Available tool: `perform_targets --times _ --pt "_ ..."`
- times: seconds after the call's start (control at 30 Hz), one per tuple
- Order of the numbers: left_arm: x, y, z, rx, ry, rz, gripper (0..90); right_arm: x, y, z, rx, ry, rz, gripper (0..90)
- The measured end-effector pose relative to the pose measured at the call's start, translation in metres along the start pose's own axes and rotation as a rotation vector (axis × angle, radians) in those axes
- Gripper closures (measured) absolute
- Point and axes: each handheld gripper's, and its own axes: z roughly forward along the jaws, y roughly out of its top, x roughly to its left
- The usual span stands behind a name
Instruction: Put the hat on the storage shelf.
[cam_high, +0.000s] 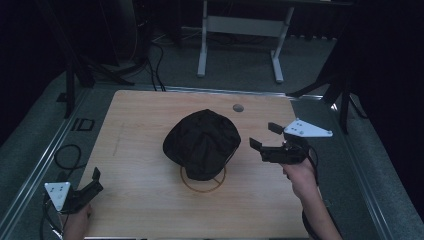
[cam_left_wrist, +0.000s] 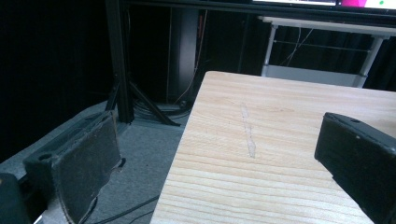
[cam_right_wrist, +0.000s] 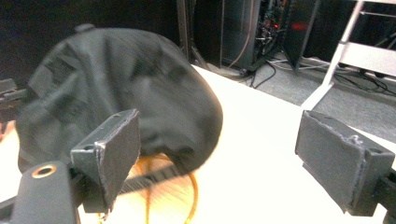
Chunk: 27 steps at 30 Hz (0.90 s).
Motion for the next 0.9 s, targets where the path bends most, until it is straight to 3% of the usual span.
perform_targets --times 0.43,0.9 --pt "0.000 0.000 0.000 0.001 -0.004 0.001 0.5 -0.033 -0.052 -0.013 0.007 -0.126 0.012 13.7" --pt "0.000 0.000 0.000 0.002 -0.003 0.001 0.5 -0.066 -0.135 -0.016 0.064 -0.257 0.080 13.9"
